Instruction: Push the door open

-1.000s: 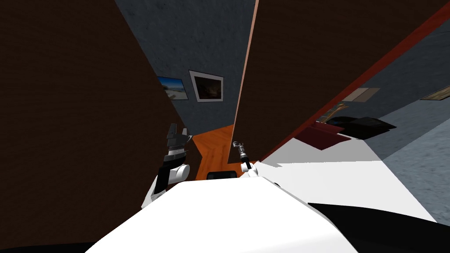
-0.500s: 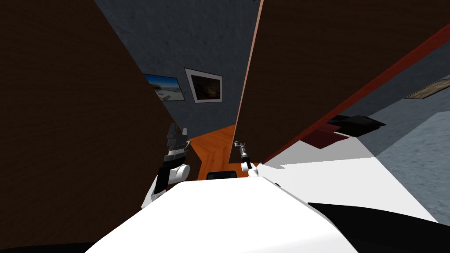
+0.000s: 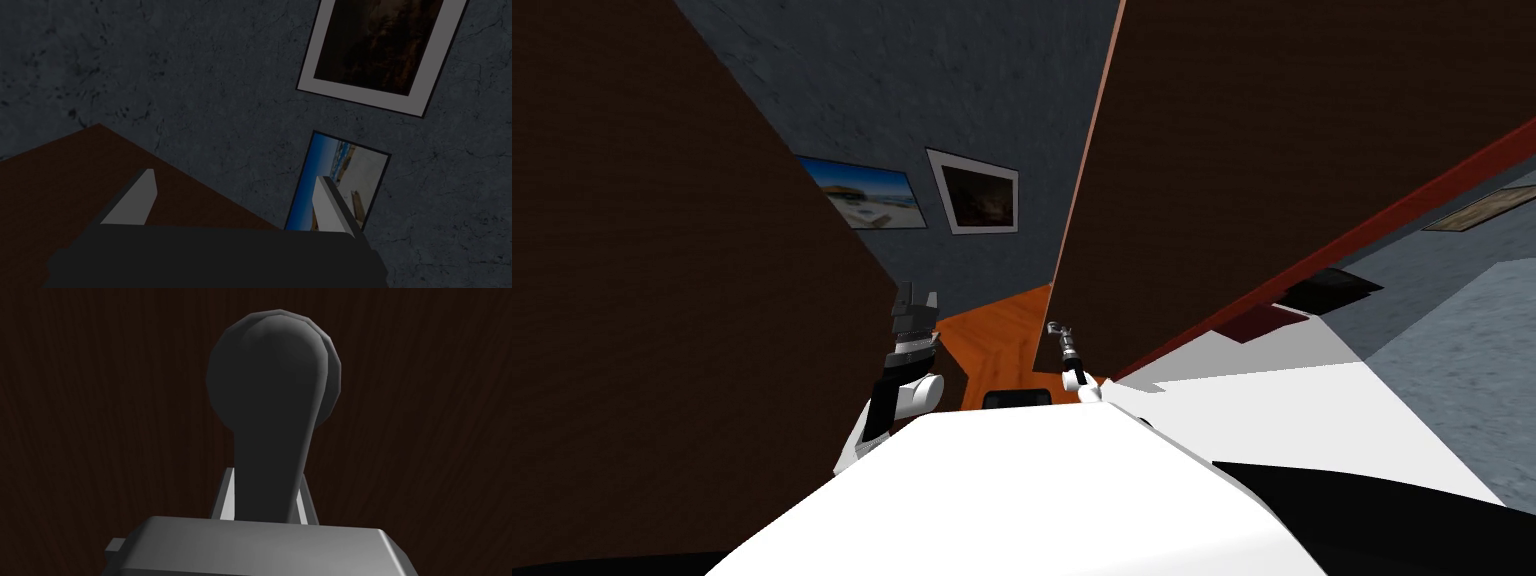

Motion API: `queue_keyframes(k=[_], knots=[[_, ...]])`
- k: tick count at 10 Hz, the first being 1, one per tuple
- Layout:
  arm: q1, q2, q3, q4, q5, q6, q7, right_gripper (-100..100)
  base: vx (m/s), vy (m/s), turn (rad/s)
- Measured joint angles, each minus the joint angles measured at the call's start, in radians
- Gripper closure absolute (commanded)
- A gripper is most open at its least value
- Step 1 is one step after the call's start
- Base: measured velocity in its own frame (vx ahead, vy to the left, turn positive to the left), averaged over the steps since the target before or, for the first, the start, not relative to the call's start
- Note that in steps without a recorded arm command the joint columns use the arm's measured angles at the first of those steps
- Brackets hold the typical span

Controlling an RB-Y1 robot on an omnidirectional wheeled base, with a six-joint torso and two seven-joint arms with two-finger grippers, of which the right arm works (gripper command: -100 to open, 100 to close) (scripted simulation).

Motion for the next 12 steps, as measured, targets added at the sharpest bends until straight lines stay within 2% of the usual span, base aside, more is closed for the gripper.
queue_keyframes(k=[1,2,3,4,6,7,8,10,11,12], knots=[[0.001,0.001,-0.006,-0.014,-0.003,0.01,0.007,100,0.235,0.034,-0.103],[-0.02,-0.001,-0.021,0.022,-0.012,-0.007,0.023,100,0.168,0.012,-0.038],[-0.016,-0.006,-0.024,0.011,-0.014,-0.007,0.025,100,0.18,0.002,-0.125],[-0.031,-0.012,-0.037,0.038,-0.021,-0.019,0.033,100,0.188,0.022,-0.05],[0.01,0.003,-0.047,-0.032,-0.026,0.009,0.05,100,0.227,0.031,-0.116],[-0.004,-0.004,-0.061,-0.006,-0.035,0.004,0.06,100,0.242,0.021,-0.097],[0.005,0.002,-0.07,-0.029,-0.039,0.016,0.07,100,0.243,0.02,-0.105],[-0.015,0.008,-0.096,-0.002,-0.054,0.002,0.095,100,0.23,0.041,-0.108],[-0.004,0.017,-0.105,-0.025,-0.059,0.008,0.107,100,0.251,0.061,-0.105],[-0.023,0.014,-0.121,0.013,-0.068,-0.01,0.117,100,0.162,0.051,-0.072]])
